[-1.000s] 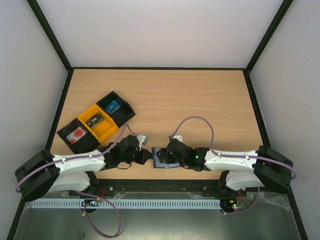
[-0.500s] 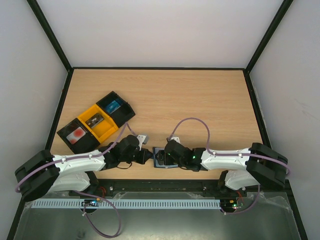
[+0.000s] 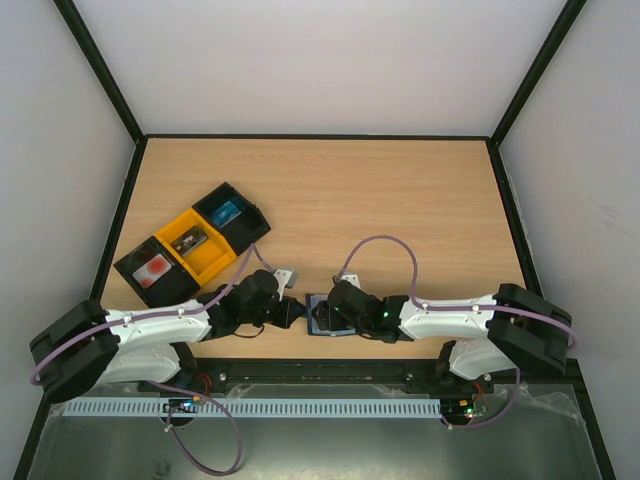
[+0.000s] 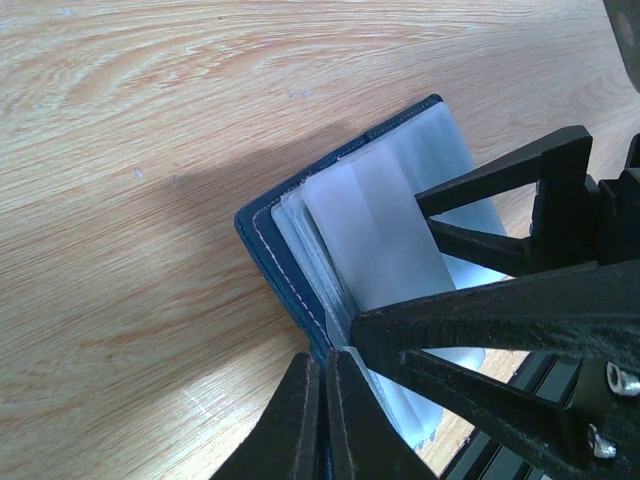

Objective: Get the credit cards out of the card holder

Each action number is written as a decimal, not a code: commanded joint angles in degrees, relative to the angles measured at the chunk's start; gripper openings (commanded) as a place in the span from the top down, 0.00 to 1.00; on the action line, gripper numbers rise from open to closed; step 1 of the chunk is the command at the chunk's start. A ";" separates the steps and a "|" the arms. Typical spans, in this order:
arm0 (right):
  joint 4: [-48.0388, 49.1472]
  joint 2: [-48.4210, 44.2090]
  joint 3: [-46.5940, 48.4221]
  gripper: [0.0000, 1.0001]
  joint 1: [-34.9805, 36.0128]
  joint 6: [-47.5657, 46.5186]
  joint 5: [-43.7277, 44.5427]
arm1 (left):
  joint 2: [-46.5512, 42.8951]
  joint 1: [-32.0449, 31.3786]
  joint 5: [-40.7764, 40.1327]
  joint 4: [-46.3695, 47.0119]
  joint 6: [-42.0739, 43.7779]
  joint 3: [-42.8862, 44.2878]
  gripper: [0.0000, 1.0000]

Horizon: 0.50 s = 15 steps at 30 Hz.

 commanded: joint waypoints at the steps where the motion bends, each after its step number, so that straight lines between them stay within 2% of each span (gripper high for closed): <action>1: -3.60 0.79 0.50 0.26 0.45 -0.27 3.12 | -0.87 -0.22 0.13 0.90 0.10 0.48 0.97; 7: -3.91 0.91 0.57 0.33 0.43 -0.34 3.64 | -1.39 -0.22 -0.55 0.03 0.18 0.52 0.97; 15: -4.37 0.43 -0.68 0.36 0.45 0.10 5.00 | -3.85 -0.21 -1.39 -1.43 -0.60 -1.06 0.97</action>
